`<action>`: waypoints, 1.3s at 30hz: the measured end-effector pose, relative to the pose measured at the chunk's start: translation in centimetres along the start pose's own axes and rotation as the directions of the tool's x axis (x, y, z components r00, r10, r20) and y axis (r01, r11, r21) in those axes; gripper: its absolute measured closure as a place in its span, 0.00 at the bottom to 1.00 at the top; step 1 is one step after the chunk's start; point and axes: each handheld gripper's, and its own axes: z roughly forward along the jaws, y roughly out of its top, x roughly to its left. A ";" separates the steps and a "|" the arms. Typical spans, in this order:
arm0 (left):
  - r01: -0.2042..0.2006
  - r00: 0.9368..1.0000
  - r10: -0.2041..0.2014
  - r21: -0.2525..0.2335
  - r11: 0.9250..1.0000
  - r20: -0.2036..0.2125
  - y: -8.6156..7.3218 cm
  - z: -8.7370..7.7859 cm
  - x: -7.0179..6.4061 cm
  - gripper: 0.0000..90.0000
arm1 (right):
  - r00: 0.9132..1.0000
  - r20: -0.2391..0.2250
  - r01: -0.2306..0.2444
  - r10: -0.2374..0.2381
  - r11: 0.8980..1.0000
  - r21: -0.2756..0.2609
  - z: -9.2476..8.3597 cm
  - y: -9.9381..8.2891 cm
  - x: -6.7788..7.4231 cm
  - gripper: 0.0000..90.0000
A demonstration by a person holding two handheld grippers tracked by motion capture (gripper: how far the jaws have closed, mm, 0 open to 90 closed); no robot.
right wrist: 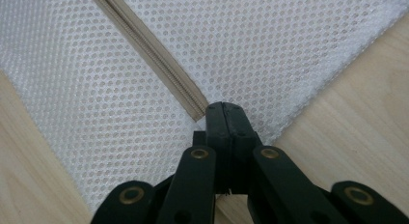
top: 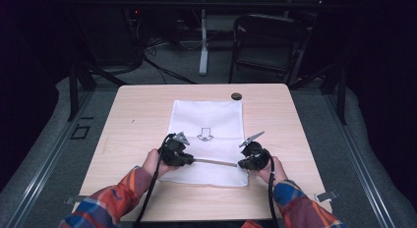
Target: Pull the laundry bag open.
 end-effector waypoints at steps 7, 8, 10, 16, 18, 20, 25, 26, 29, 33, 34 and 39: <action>0.008 1.000 -0.008 -0.004 1.000 -0.005 -0.2 -0.2 0.0 0.91 | 1.000 -0.008 -0.007 0.007 1.000 0.010 -0.1 0.0 -0.4 1.00; 0.010 1.000 -0.010 -0.006 1.000 -0.003 -0.3 -0.2 0.0 0.91 | 1.000 -0.007 -0.002 0.002 1.000 0.016 -0.2 0.0 -0.4 1.00; 0.007 1.000 -0.007 0.008 1.000 -0.008 -0.4 -0.2 0.0 0.91 | 1.000 -0.004 -0.005 0.005 1.000 0.016 -0.2 -0.1 -0.5 1.00; 0.019 1.000 -0.019 0.020 1.000 -0.010 -0.9 -0.3 0.0 0.91 | 1.000 0.021 0.004 -0.005 1.000 0.021 -0.3 -0.1 -0.6 1.00; 0.018 1.000 -0.017 0.024 1.000 -0.012 -0.8 -0.1 0.0 0.91 | 0.999 0.044 0.024 -0.026 0.998 0.049 -0.4 0.1 -0.4 1.00; 0.019 1.000 -0.019 0.028 0.999 -0.004 -0.8 0.1 0.1 0.91 | 0.996 0.066 0.057 -0.060 0.997 0.046 -0.4 0.2 0.0 1.00; 0.013 1.000 -0.014 0.024 1.000 0.007 -0.7 0.2 0.0 0.90 | 0.993 0.069 0.093 -0.091 0.995 -0.021 -0.8 0.8 1.2 1.00; 0.013 1.000 -0.013 0.026 1.000 0.010 -0.7 0.3 0.0 0.90 | 0.994 0.059 0.090 -0.089 0.996 -0.026 -0.6 0.9 1.4 1.00; 0.004 1.000 -0.005 0.029 1.000 0.018 -0.7 0.4 -0.1 0.90 | 0.992 0.069 0.106 -0.105 0.994 -0.009 0.0 0.7 1.4 1.00; 0.002 1.000 -0.002 0.037 0.999 0.018 -0.7 0.5 -0.1 0.90 | 0.992 0.088 0.097 -0.095 0.995 -0.012 0.3 0.4 0.9 1.00; 0.004 1.000 -0.005 0.039 0.999 0.016 -0.7 0.6 -0.1 0.90 | 0.989 0.101 0.105 -0.104 0.994 -0.006 0.3 0.4 0.9 1.00; 0.007 1.000 -0.008 0.056 0.998 0.008 -0.7 0.7 -0.2 0.91 | 0.985 0.119 0.127 -0.126 0.992 0.002 0.3 0.3 1.1 1.00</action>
